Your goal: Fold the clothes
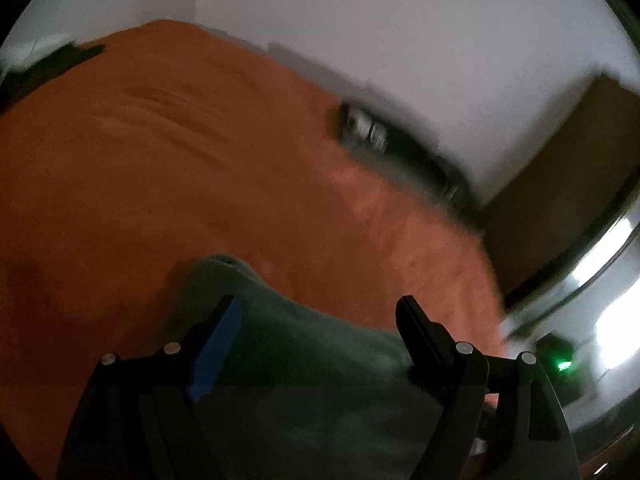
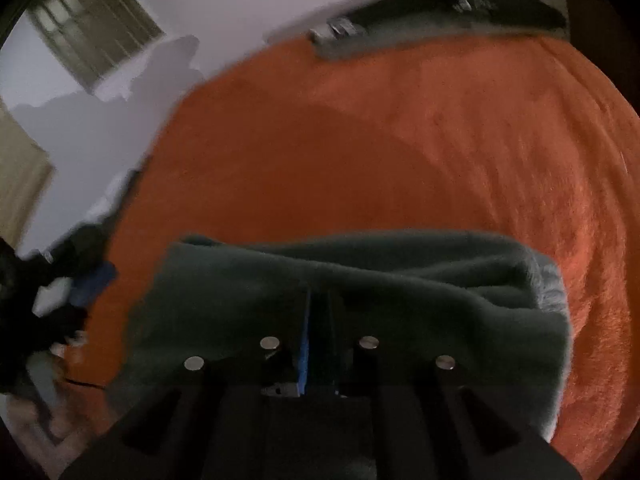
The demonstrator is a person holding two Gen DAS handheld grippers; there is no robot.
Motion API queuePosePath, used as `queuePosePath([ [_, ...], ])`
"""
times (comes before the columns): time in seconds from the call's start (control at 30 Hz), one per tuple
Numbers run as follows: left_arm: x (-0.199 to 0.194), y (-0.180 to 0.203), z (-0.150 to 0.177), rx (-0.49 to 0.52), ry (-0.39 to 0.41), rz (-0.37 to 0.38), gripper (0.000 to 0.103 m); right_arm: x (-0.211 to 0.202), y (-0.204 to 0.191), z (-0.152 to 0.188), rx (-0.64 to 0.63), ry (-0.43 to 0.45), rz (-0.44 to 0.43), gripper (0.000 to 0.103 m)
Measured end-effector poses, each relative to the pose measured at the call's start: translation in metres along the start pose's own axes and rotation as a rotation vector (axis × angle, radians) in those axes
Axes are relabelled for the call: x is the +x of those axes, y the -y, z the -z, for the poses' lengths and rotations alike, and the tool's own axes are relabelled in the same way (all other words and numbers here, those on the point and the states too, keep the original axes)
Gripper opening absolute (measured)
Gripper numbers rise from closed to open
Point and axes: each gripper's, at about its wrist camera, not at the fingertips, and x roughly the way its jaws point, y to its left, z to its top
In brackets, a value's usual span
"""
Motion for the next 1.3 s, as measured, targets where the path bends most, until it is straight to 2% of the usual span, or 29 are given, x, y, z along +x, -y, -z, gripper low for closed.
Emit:
queuePosePath([
  [0.07, 0.03, -0.003, 0.0, 0.045, -0.072, -0.086, 0.081, 0.0, 0.019, 0.002, 0.064, 0.052, 0.043, 0.0],
  [0.13, 0.045, -0.02, 0.009, 0.015, -0.085, -0.053, 0.081, -0.001, 0.031, 0.005, 0.083, 0.098, 0.071, 0.0],
  [0.17, 0.046, -0.021, 0.011, 0.032, -0.085, -0.05, 0.081, 0.0, 0.032, 0.006, 0.071, 0.106, 0.092, 0.0],
  [0.27, 0.044, -0.017, 0.009, 0.102, -0.108, -0.09, 0.081, -0.007, 0.022, 0.004, 0.052, 0.103, 0.127, 0.0],
  [0.33, 0.036, -0.011, 0.002, 0.154, -0.128, -0.104, 0.081, -0.027, 0.013, 0.005, 0.064, 0.123, 0.129, 0.001],
  [0.53, -0.05, -0.023, -0.022, 0.175, -0.172, -0.041, 0.081, -0.11, 0.0, 0.006, 0.127, 0.082, 0.135, 0.002],
  [0.6, -0.082, -0.032, -0.024, 0.16, -0.234, -0.013, 0.081, -0.145, -0.004, 0.009, 0.158, 0.071, 0.168, 0.002],
  [0.67, -0.113, -0.044, -0.021, 0.146, -0.321, 0.023, 0.081, -0.181, -0.006, 0.021, 0.221, 0.056, 0.161, 0.002],
  [0.73, -0.149, -0.057, -0.017, 0.153, -0.383, 0.034, 0.081, -0.205, -0.009, 0.035, 0.268, -0.007, 0.136, 0.002],
  [0.77, -0.171, -0.059, -0.017, 0.187, -0.39, 0.033, 0.081, -0.217, -0.012, 0.041, 0.281, -0.038, 0.128, 0.002],
  [0.87, -0.231, -0.058, -0.018, 0.321, -0.401, 0.035, 0.081, -0.254, -0.029, 0.055, 0.294, -0.108, 0.128, 0.002],
  [0.97, -0.281, -0.048, -0.021, 0.443, -0.388, 0.035, 0.081, -0.292, -0.057, 0.059, 0.261, -0.1, 0.177, 0.006],
  [1.0, -0.298, -0.045, -0.019, 0.479, -0.355, 0.009, 0.081, -0.304, -0.066, 0.06, 0.25, -0.098, 0.194, 0.011],
  [1.07, -0.331, -0.041, -0.014, 0.544, -0.276, -0.05, 0.081, -0.33, -0.084, 0.063, 0.227, -0.092, 0.227, 0.041],
  [1.1, -0.348, -0.039, -0.012, 0.575, -0.236, -0.08, 0.081, -0.338, -0.093, 0.063, 0.217, -0.091, 0.24, 0.044],
  [1.13, -0.36, -0.04, -0.008, 0.58, -0.226, -0.067, 0.081, -0.341, -0.102, 0.062, 0.197, -0.093, 0.246, 0.044],
  [1.2, -0.365, -0.041, -0.007, 0.565, -0.237, -0.004, 0.081, -0.343, -0.119, 0.058, 0.143, -0.105, 0.247, 0.044],
  [1.3, -0.351, -0.043, -0.006, 0.542, -0.248, 0.035, 0.081, -0.329, -0.129, 0.048, 0.082, -0.115, 0.257, 0.044],
])
